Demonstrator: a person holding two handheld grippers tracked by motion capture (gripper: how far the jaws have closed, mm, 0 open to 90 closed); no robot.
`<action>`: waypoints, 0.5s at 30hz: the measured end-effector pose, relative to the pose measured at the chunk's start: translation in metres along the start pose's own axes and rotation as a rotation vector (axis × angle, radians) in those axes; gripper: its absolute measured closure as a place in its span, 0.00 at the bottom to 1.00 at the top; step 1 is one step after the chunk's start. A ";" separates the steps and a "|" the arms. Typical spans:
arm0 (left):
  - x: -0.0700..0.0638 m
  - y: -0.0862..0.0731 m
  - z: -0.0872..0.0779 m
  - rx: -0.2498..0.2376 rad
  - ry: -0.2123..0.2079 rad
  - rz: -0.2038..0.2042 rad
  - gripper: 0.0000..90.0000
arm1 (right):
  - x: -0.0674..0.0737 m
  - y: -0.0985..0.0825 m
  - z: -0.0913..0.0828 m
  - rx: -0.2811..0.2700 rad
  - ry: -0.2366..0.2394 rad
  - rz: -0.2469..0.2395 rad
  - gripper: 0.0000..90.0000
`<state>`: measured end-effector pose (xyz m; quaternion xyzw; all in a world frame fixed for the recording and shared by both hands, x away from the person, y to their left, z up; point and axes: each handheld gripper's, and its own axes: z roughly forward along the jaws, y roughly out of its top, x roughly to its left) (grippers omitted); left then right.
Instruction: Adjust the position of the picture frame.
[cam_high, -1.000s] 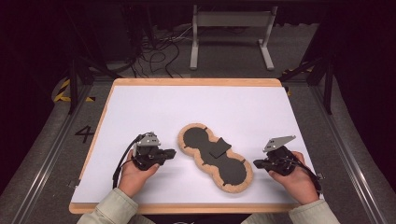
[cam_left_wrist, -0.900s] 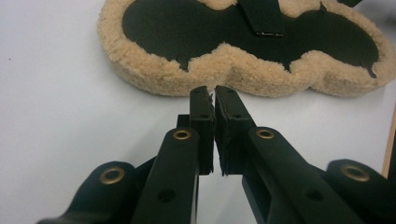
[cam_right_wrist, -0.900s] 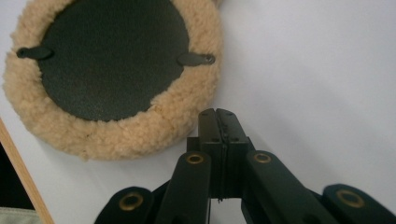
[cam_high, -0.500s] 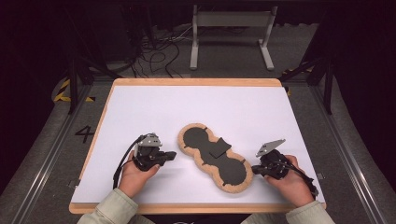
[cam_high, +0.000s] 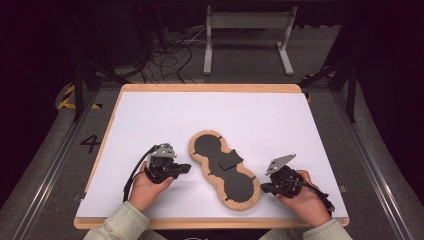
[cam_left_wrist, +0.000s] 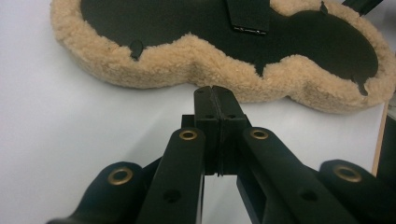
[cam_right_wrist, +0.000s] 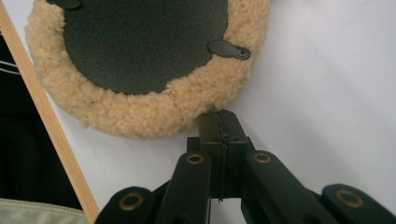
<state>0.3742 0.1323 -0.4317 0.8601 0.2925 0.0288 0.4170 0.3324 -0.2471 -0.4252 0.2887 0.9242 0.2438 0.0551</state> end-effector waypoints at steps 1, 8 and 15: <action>0.001 0.000 -0.001 -0.001 -0.001 0.002 1.00 | 0.000 0.000 -0.002 -0.001 0.003 0.000 1.00; 0.000 0.000 0.001 0.006 -0.004 0.002 0.99 | 0.012 -0.005 -0.015 0.040 0.048 -0.047 1.00; 0.000 0.001 0.003 0.008 -0.005 0.000 0.99 | 0.021 -0.004 -0.002 0.069 0.095 -0.082 1.00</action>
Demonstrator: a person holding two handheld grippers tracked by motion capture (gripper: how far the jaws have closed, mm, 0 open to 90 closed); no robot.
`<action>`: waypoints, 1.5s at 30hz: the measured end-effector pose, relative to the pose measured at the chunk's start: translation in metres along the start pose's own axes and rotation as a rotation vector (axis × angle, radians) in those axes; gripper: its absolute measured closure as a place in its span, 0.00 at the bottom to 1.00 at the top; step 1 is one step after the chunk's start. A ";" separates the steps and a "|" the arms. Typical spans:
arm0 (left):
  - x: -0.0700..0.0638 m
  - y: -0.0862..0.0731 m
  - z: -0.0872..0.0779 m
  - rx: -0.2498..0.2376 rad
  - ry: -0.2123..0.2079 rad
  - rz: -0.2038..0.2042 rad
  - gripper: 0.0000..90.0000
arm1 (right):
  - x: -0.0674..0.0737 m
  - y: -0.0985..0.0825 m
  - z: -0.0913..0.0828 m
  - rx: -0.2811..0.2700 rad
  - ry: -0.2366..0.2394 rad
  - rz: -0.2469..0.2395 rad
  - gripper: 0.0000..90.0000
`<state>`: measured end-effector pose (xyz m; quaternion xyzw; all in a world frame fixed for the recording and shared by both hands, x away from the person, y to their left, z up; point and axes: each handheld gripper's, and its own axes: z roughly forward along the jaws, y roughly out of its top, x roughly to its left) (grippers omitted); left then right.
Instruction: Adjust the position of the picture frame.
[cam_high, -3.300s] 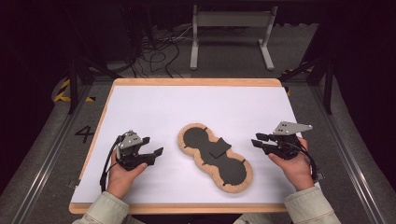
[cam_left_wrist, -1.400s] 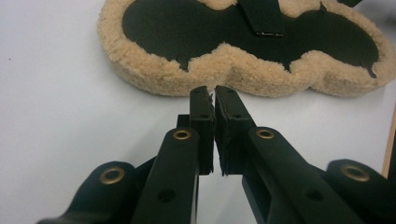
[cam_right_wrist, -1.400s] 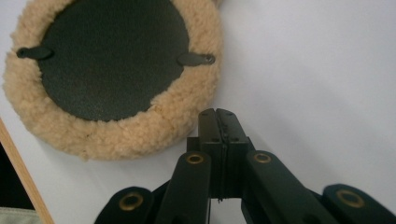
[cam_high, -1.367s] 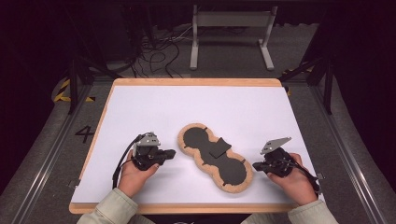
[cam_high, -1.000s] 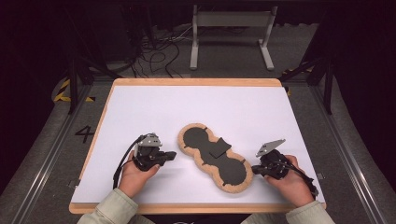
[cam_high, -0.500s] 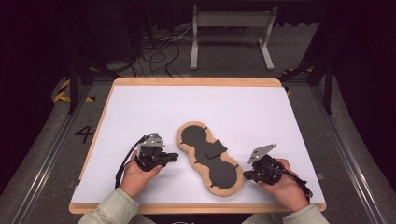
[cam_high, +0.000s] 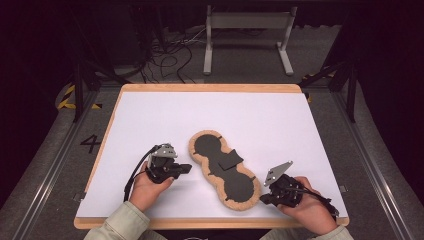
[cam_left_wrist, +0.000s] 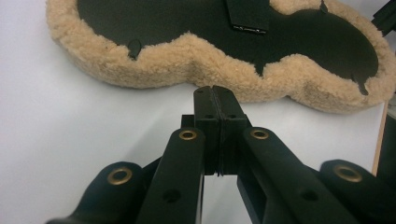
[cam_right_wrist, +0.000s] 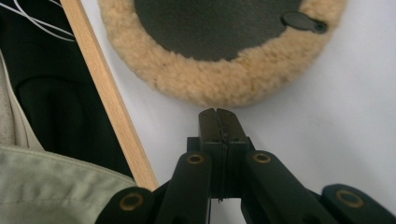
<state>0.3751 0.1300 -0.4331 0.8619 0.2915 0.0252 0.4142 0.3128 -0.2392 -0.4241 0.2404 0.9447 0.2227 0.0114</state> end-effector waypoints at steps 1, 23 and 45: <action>-0.001 0.000 0.000 0.006 -0.005 -0.012 0.99 | 0.000 0.000 0.000 0.000 0.000 0.000 1.00; 0.006 -0.006 -0.005 -0.001 0.046 -0.033 0.98 | -0.009 0.035 0.016 -0.103 -0.044 0.047 1.00; 0.019 -0.011 -0.019 -0.032 0.125 -0.105 0.96 | -0.040 0.053 0.030 -0.183 -0.158 0.104 1.00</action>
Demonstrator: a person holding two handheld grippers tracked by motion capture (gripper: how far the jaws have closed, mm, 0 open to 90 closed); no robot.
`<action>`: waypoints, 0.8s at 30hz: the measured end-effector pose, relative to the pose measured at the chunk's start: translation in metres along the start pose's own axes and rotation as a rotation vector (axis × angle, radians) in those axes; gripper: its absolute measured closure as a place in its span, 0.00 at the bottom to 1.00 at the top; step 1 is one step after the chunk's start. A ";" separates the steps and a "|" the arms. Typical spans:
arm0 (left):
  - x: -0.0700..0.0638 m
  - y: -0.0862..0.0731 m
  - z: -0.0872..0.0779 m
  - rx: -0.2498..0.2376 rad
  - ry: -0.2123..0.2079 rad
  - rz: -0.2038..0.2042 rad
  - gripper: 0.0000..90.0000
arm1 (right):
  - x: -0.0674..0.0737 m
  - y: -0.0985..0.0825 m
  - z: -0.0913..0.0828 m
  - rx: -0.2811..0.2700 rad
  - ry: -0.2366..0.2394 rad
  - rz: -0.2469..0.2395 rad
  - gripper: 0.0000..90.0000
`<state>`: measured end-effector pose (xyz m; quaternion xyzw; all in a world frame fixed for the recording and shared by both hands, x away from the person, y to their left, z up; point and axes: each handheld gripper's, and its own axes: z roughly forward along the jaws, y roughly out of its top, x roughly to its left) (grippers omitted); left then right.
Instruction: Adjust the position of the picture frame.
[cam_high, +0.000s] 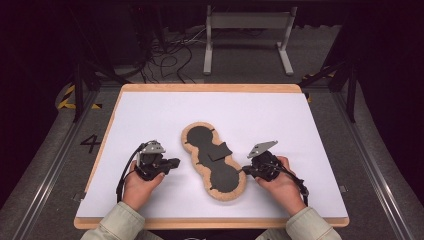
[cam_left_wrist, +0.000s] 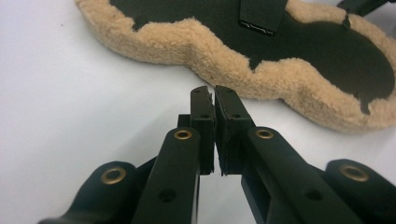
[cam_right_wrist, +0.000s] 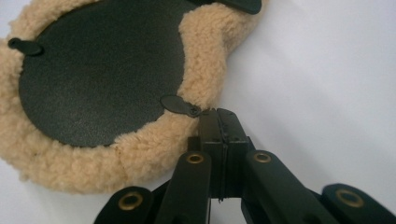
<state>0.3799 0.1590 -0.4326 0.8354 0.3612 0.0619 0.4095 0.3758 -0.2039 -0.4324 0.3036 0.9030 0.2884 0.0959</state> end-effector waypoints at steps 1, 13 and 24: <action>0.001 0.000 -0.001 -0.006 0.006 -0.007 0.96 | 0.006 0.001 0.001 0.002 0.031 -0.012 1.00; 0.012 0.000 -0.003 -0.005 0.047 -0.045 0.96 | 0.049 0.015 0.014 0.015 0.127 -0.136 1.00; 0.027 0.015 -0.002 -0.017 0.069 -0.109 0.96 | 0.059 0.019 0.014 -0.013 0.130 -0.184 1.00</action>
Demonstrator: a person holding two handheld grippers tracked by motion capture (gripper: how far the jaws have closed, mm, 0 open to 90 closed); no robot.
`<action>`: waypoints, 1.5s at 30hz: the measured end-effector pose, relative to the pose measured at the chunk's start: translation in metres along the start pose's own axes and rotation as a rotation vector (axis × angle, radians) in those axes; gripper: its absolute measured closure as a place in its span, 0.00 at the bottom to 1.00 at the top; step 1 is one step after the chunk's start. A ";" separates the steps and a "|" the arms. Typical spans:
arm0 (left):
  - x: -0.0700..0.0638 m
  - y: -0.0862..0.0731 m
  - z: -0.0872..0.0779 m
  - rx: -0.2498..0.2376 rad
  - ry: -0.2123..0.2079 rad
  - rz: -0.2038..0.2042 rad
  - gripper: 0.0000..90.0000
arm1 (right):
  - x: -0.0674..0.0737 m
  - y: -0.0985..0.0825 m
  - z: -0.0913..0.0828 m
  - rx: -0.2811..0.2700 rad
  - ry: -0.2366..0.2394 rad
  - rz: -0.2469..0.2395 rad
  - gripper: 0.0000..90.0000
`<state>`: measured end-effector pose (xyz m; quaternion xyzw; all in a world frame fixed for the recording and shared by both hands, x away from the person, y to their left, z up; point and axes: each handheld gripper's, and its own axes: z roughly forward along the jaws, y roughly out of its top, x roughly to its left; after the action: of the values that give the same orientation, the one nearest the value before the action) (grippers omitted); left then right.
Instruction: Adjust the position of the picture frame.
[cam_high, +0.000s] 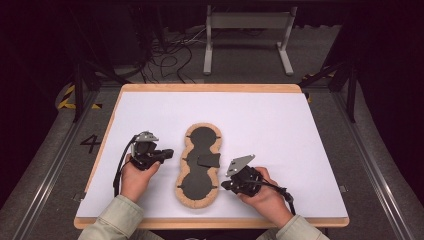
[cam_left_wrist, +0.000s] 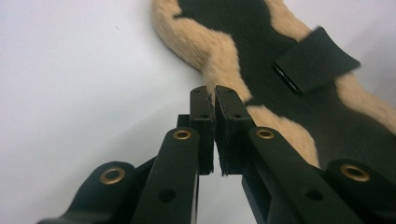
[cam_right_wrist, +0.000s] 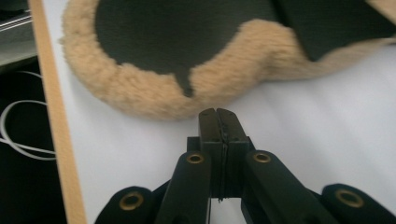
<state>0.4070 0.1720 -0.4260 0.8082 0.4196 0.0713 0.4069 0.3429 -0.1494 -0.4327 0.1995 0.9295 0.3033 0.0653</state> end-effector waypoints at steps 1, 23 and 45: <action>0.001 0.004 0.001 -0.003 0.005 -0.010 0.97 | -0.002 -0.002 -0.004 -0.010 -0.011 0.009 1.00; -0.001 0.050 0.071 0.173 0.199 -0.001 1.00 | -0.028 -0.052 -0.074 -0.108 -0.200 0.178 1.00; -0.020 0.063 0.113 0.156 -0.015 -0.022 1.00 | -0.032 -0.065 -0.081 -0.123 -0.216 0.224 1.00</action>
<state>0.4852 0.0697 -0.4510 0.8335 0.4296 0.0280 0.3464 0.3311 -0.2540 -0.4052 0.3290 0.8686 0.3419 0.1428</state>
